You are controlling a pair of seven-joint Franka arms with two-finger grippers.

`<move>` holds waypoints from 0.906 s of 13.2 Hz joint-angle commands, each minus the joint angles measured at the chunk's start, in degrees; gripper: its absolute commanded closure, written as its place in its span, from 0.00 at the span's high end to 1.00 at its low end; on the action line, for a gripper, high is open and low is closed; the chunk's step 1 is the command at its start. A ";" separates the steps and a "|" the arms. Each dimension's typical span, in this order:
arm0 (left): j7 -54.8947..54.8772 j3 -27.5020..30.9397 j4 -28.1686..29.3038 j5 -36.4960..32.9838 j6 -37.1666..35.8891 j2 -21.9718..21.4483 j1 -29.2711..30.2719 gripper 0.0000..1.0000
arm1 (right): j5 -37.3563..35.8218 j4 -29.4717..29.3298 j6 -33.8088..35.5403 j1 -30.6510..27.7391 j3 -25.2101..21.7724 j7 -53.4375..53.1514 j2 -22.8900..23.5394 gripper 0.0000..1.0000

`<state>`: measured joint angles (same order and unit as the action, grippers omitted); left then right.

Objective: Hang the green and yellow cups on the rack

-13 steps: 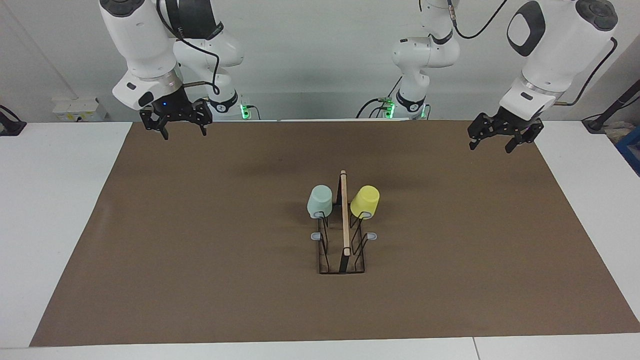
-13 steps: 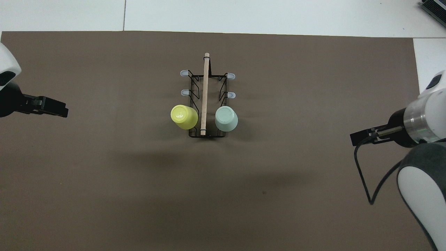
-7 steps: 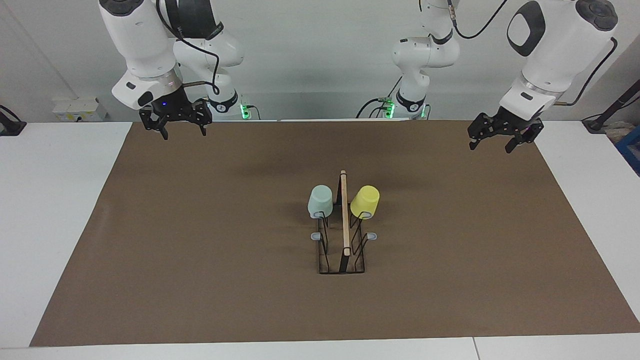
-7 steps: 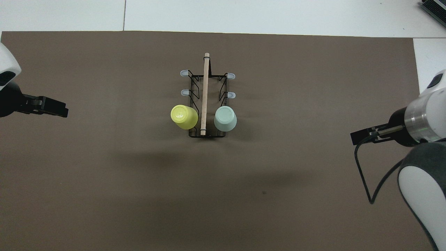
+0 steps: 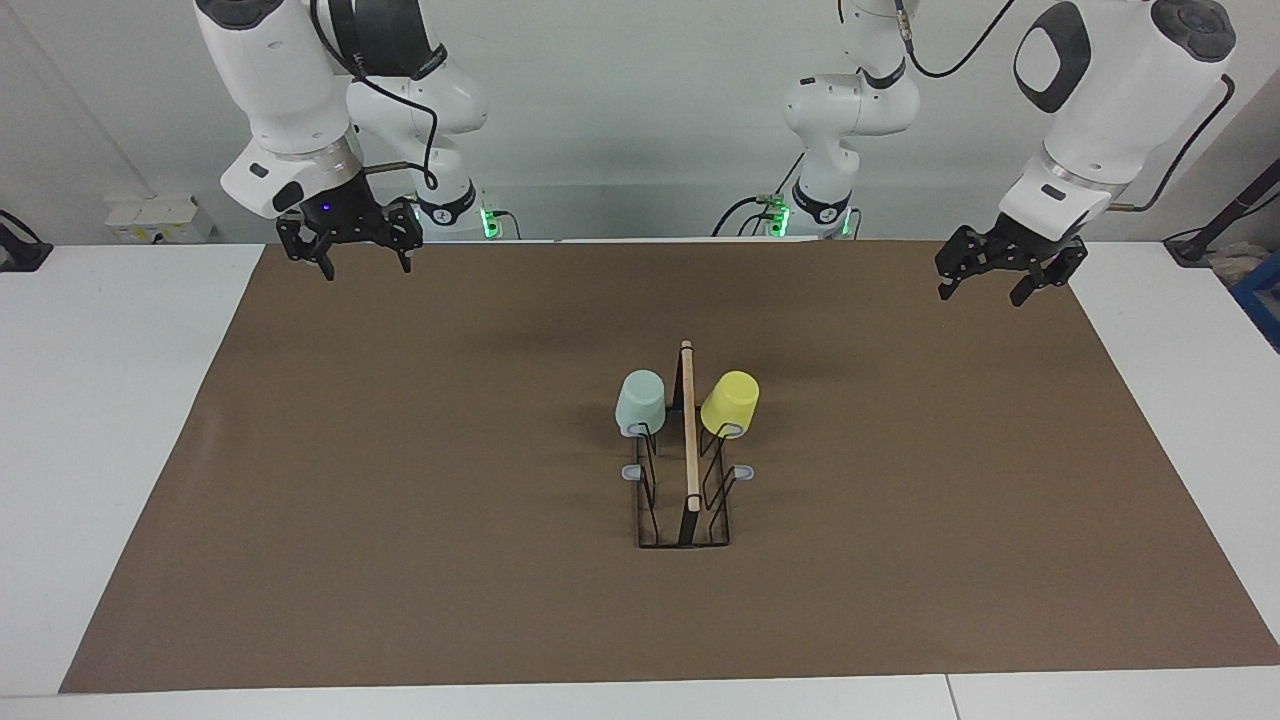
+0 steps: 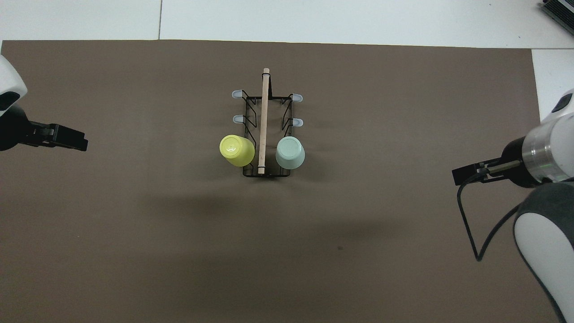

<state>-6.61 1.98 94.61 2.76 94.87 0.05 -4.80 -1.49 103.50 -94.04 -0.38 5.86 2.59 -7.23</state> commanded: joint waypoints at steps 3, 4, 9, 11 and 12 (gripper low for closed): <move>-0.51 -0.23 0.84 0.41 0.14 -1.02 0.67 1.00 | -0.27 -0.76 -0.53 -0.15 0.29 -1.18 0.64 1.00; -0.51 -0.23 0.84 0.41 0.13 -0.93 0.67 1.00 | -0.10 -0.76 -0.53 -0.15 0.29 -1.09 0.64 1.00; -0.51 -0.23 0.84 0.41 0.14 -1.02 0.67 1.00 | 1.22 -0.76 -0.88 -0.06 0.29 -1.18 0.64 1.00; -0.51 -0.23 0.84 0.41 0.22 -1.02 0.67 1.00 | 2.89 -0.76 -0.97 -0.15 0.21 -1.44 0.64 1.00; -0.51 -0.23 0.84 0.41 0.22 -1.02 0.67 1.00 | 2.98 -0.76 -0.97 -0.06 0.21 -1.44 0.73 1.00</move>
<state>-6.61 1.98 94.61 2.76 94.88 0.05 -4.80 -0.04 103.50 -94.63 -0.31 5.98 2.49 -7.09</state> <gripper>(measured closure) 0.000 0.000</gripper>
